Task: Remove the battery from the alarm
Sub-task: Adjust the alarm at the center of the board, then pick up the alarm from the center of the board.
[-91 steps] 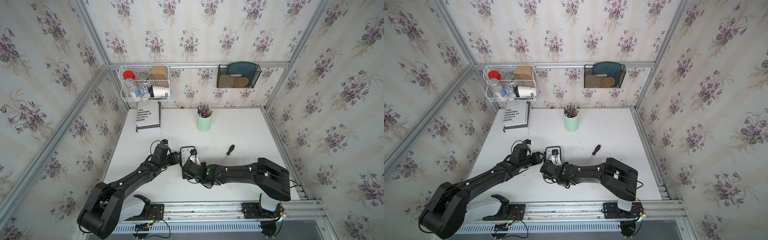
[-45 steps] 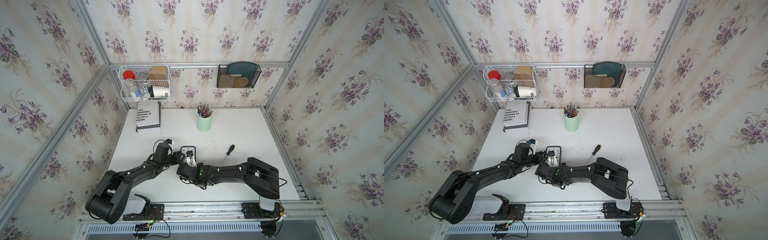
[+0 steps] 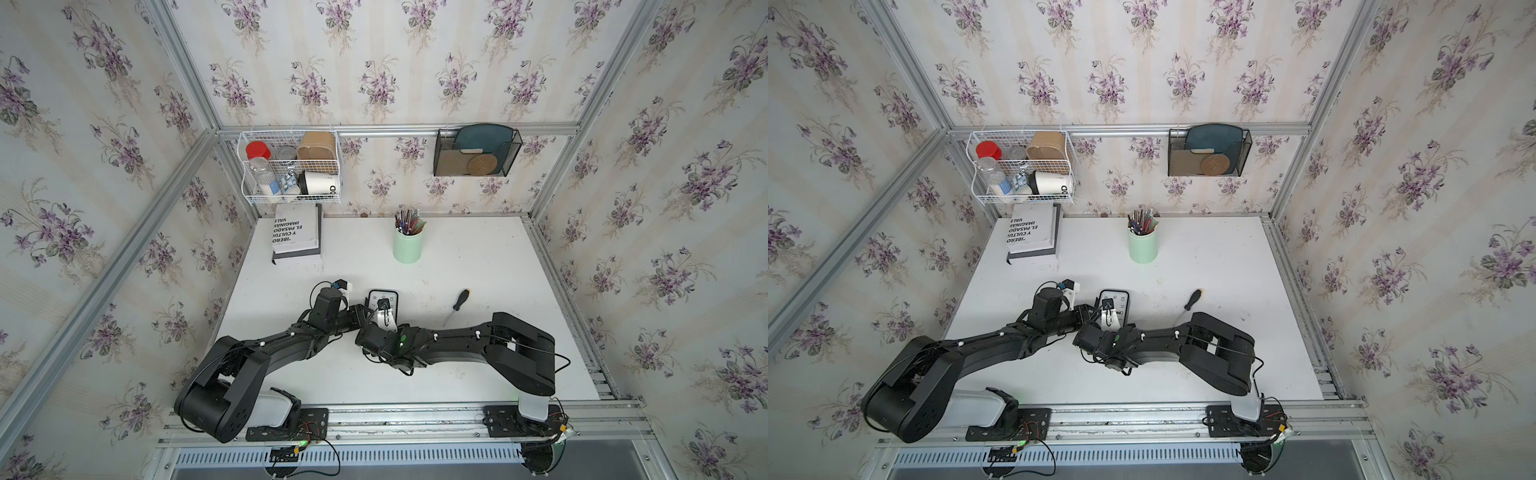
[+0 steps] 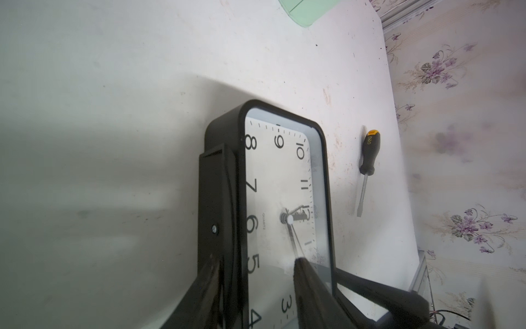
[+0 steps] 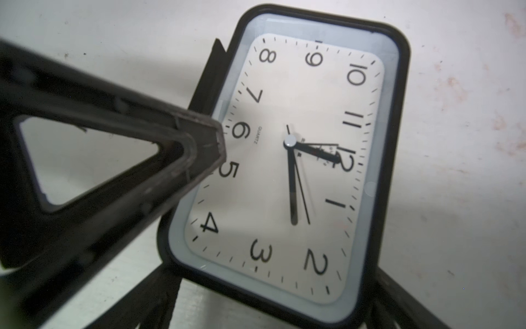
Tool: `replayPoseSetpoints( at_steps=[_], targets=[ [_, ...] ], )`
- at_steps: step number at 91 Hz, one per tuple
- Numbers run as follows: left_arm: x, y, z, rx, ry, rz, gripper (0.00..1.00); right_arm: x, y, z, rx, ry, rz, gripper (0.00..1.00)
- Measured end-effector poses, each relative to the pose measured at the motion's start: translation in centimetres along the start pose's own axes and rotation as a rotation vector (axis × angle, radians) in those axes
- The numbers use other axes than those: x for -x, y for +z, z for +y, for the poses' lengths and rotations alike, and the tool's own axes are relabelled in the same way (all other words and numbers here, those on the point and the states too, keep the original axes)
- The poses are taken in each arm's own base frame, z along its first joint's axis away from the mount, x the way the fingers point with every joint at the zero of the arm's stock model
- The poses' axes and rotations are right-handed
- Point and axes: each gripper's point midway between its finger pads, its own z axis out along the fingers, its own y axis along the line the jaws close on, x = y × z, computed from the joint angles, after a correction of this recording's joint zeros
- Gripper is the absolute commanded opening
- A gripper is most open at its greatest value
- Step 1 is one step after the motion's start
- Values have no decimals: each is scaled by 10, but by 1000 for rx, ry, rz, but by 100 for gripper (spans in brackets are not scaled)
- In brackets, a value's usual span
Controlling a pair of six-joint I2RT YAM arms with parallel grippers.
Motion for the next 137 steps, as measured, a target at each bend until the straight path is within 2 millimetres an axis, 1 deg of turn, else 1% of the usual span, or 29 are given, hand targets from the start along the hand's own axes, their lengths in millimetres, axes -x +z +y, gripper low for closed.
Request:
replayPoseSetpoints(
  at_steps=[12, 19, 34, 42, 48, 49, 55, 58, 65, 73, 76, 80, 85, 93, 96, 101, 108, 118, 130, 137],
  targets=[
    [-1, 0, -2, -6, -1, 4, 47, 0, 1, -4, 5, 14, -6, 100],
    [-1, -1, -5, -8, 0, 11, 52, -1, -2, -8, 26, 28, -11, 100],
    [9, -11, -12, 13, 32, -16, 54, 0, -14, -9, 95, 29, -17, 100],
    [13, -14, -8, 48, 44, -29, 54, 0, -23, -14, 133, 28, -8, 100],
    [13, -16, -5, 78, 52, -23, 54, 4, -29, -19, 154, 36, -4, 100],
    [13, -16, -4, 83, 53, -23, 57, 5, -30, -20, 157, 35, -5, 100],
    [15, -20, -4, 110, 70, -24, 66, 14, -39, -24, 188, 55, -14, 100],
    [15, -22, -6, 128, 85, -27, 67, 19, -44, -26, 209, 69, -19, 100],
    [7, -25, -17, 146, 134, -6, 70, 34, -51, -37, 247, 105, -30, 100],
    [-2, -31, -27, 187, 189, 1, 74, 55, -54, -56, 261, 150, -51, 100],
    [-6, -32, -29, 201, 206, 2, 78, 62, -54, -63, 261, 163, -62, 100],
    [-12, -34, -31, 231, 227, 11, 79, 73, -54, -76, 260, 184, -82, 100],
    [-19, -35, -32, 270, 239, 19, 81, 81, -51, -92, 269, 214, -87, 100],
    [-28, -30, -37, 320, 269, 34, 81, 87, -46, -121, 254, 268, -104, 100],
    [-32, -26, -39, 336, 282, 41, 81, 87, -46, -126, 261, 276, -103, 100],
    [-37, -20, -41, 361, 300, 50, 81, 87, -47, -127, 288, 271, -98, 100],
    [-42, -9, -41, 399, 319, 63, 81, 92, -47, -131, 318, 280, -112, 100],
    [-41, 2, -42, 460, 342, 43, 81, 92, -43, -142, 329, 300, -126, 100],
    [-40, 10, -46, 499, 385, 20, 81, 90, -44, -141, 376, 304, -127, 100],
    [-36, 12, -44, 531, 390, 0, 81, 90, -43, -144, 381, 309, -137, 100]
  ],
)
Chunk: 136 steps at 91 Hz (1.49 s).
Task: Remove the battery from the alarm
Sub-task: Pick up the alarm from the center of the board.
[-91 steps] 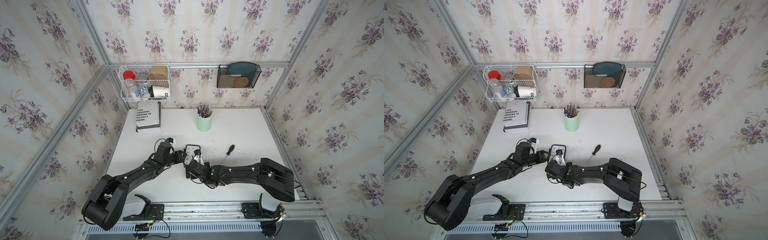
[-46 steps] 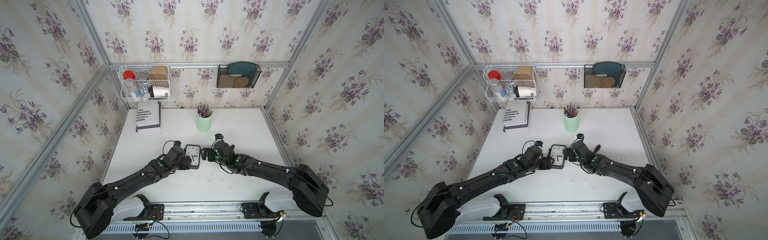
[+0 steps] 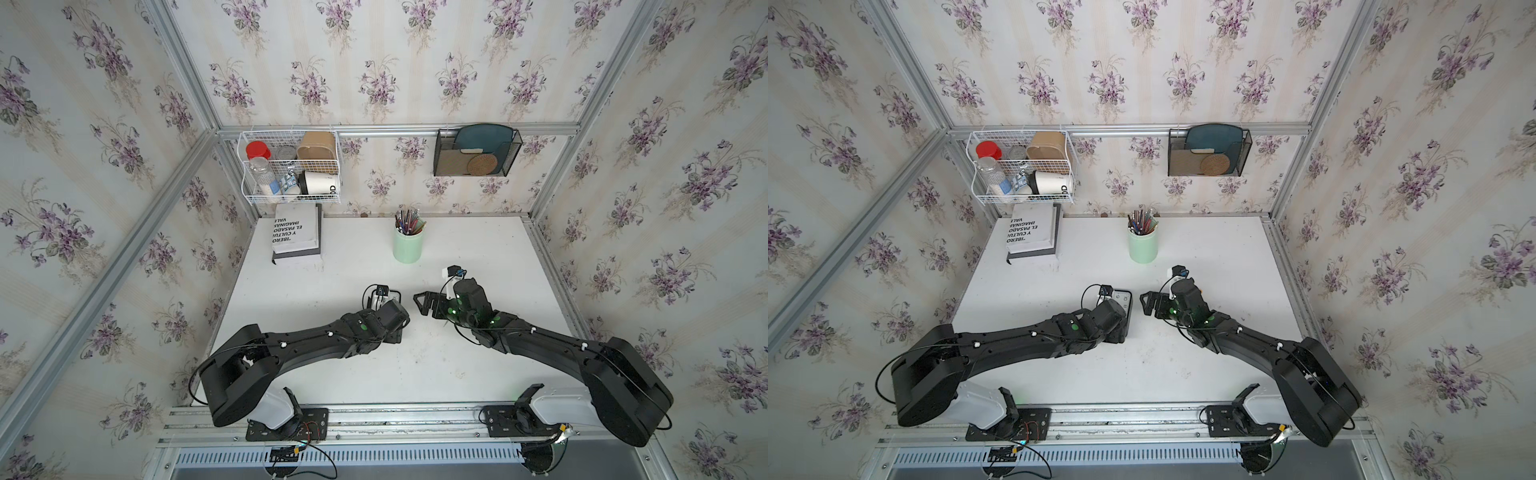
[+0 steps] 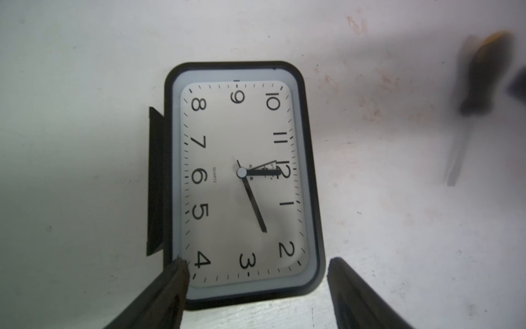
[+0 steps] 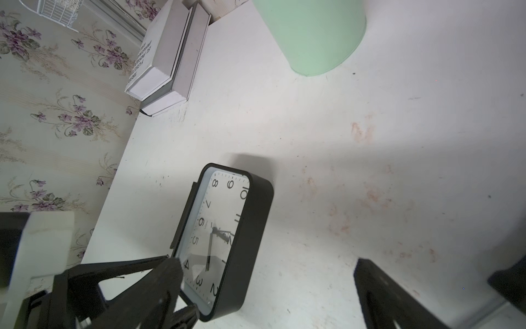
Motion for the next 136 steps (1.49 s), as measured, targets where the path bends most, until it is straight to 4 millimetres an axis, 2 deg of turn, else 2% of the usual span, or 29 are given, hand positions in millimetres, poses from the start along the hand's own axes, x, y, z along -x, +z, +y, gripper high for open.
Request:
replayPoseSetpoints(
  at_steps=[17, 34, 43, 55, 62, 79, 96, 112, 127, 136],
  targets=[
    [1, -3, 11, 52, -7, -16, 81, -5, 12, 2, 41, 8, 32, 100],
    [0, -13, 22, -16, -20, -51, 81, -3, 40, 16, 105, 32, 66, 100],
    [-4, -12, 22, -53, -20, -56, 81, 2, 57, 26, 146, 29, 74, 100],
    [-5, -10, 11, -109, 5, -61, 81, 12, 82, 39, 193, 24, 84, 100],
    [-9, -2, 11, -112, 30, -63, 81, 14, 91, 40, 200, 24, 88, 100],
    [-3, 4, 12, -110, 36, -132, 81, 12, 114, 42, 218, 7, 122, 99],
    [-2, 1, 13, -119, 37, -152, 81, 0, 123, 39, 231, 3, 167, 99],
    [-2, -5, 23, -108, 27, -165, 81, -12, 123, 36, 243, 8, 206, 97],
    [-9, 3, 37, -96, -11, -146, 81, -26, 120, 33, 259, 9, 232, 96],
    [-14, 9, 37, -116, -28, -127, 81, -32, 115, 36, 288, 5, 238, 94]
  ],
)
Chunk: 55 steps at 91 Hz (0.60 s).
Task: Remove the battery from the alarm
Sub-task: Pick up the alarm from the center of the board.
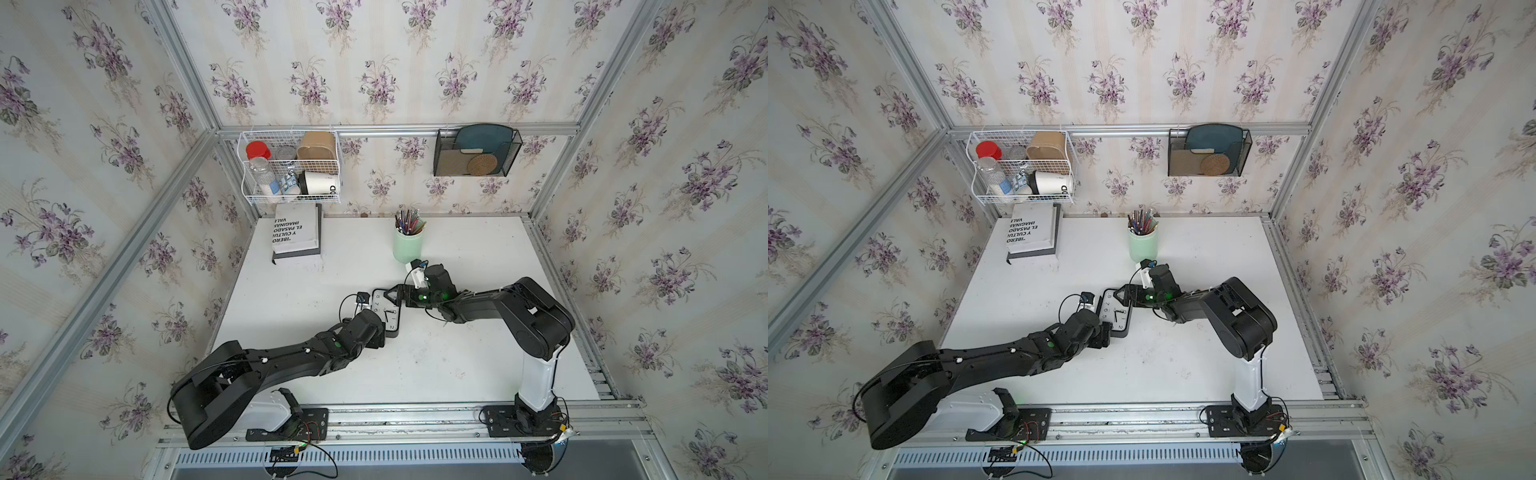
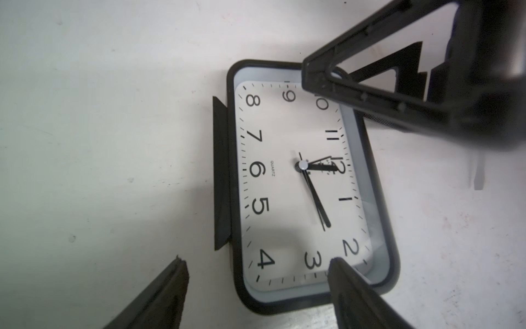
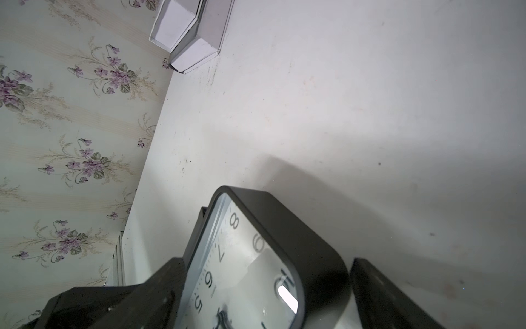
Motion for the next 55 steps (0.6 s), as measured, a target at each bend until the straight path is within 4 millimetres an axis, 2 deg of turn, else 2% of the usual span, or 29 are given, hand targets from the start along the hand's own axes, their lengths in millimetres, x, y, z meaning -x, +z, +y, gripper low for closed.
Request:
replayPoseSetpoints(
  at_steps=[30, 42, 55],
  targets=[
    [2, 9, -1, -121, -103, 1, 81, -36, -16, 22, 70, 35, 56, 92],
    [3, 9, -3, -151, -121, 7, 81, -41, -26, 31, 87, 68, 49, 94],
    [5, 8, -8, -183, -128, 2, 80, -49, -34, 24, 53, 144, 36, 96]
  ],
)
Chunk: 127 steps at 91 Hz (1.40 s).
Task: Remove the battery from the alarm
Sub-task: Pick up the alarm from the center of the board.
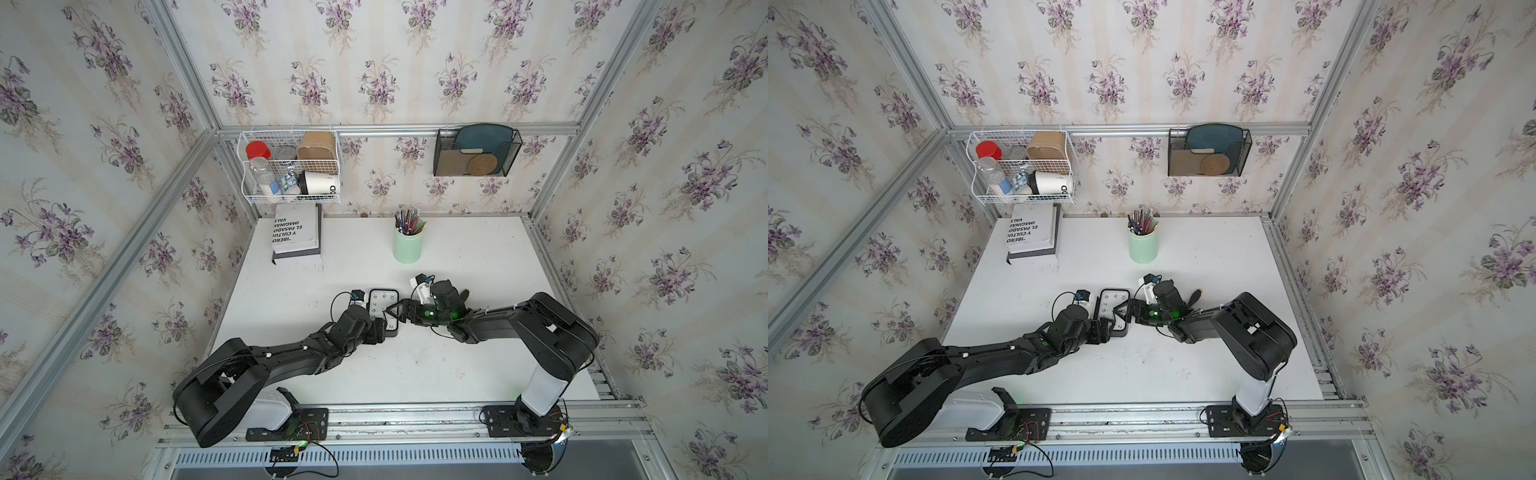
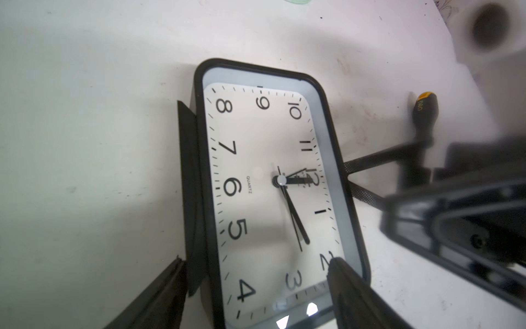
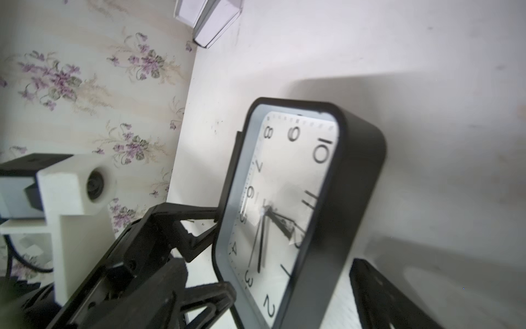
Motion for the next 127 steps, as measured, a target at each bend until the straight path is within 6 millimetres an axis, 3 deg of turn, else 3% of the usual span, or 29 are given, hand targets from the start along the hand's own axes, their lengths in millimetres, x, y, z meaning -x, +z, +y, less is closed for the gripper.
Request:
replayPoseSetpoints(
  at_steps=[44, 82, 93, 105, 127],
  targets=[
    [2, 5, -15, -71, -11, 19, 73, -5, 3, -5, 7, 112, -83, 91],
    [31, -7, -41, -134, 4, -48, 73, -9, -10, -6, 53, 285, -192, 93],
    [34, -8, -45, -143, 7, -51, 73, -11, -12, -8, 34, 314, -203, 84],
    [40, -10, -53, -168, 11, -58, 73, -16, -16, -10, 23, 351, -202, 81],
    [40, -9, -53, -162, 15, -53, 73, -18, -17, -17, -6, 369, -203, 57]
  ],
)
